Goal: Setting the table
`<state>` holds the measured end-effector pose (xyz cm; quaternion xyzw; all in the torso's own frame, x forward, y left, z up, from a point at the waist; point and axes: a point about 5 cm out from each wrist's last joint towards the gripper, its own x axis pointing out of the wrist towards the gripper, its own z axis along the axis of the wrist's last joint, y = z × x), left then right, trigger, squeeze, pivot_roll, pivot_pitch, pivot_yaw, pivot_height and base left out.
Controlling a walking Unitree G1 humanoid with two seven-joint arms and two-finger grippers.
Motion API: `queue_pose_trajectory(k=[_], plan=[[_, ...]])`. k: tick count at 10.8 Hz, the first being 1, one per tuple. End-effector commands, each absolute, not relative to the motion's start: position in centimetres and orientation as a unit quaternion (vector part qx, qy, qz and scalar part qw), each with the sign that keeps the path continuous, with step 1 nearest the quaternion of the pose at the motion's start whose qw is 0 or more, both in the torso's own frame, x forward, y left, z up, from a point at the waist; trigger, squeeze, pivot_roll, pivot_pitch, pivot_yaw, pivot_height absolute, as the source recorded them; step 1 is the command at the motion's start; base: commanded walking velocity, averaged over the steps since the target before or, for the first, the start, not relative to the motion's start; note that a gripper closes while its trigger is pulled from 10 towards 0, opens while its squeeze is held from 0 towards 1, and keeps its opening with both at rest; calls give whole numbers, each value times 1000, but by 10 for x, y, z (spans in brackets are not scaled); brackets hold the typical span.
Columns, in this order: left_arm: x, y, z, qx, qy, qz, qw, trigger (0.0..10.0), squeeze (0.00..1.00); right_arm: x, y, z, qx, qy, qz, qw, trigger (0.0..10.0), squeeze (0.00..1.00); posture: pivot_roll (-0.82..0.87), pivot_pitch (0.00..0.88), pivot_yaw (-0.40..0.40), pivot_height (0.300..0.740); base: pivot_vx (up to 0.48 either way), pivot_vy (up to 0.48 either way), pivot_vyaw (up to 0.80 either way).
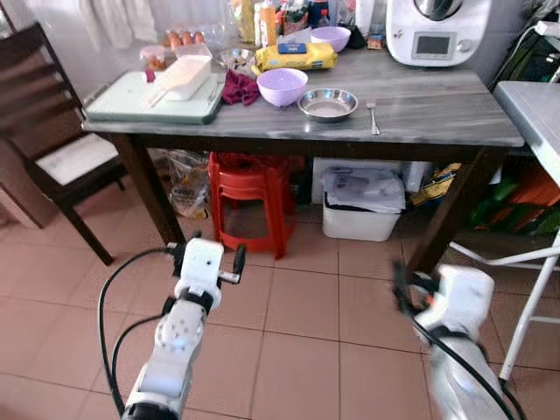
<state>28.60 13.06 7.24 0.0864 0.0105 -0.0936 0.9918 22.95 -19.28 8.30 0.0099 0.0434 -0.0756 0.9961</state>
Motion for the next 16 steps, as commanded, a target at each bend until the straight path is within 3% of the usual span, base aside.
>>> queue_pose_trajectory(k=[1,5,11,16], plan=[[288,130,71,90,12,-101,991,10000,0,231,-189,92,9,19,-73,997,10000,0,-143,19,87,740,0,0,0],[286,124,69,89,17,-118,989,10000,0,230,-183,94,9,11,-71,997,10000,0,-152,40,104,740,0,0,0],[264,122,53,55,36,-58,996,10000,0,250,-183,105,-24,20,9,999,10000,0,-103,55,-74,740,0,0,0],[270,133,59,70,25,-60,995,10000,0,258,-171,104,-10,15,11,1000,10000,0,-79,5,-50,740,0,0,0]])
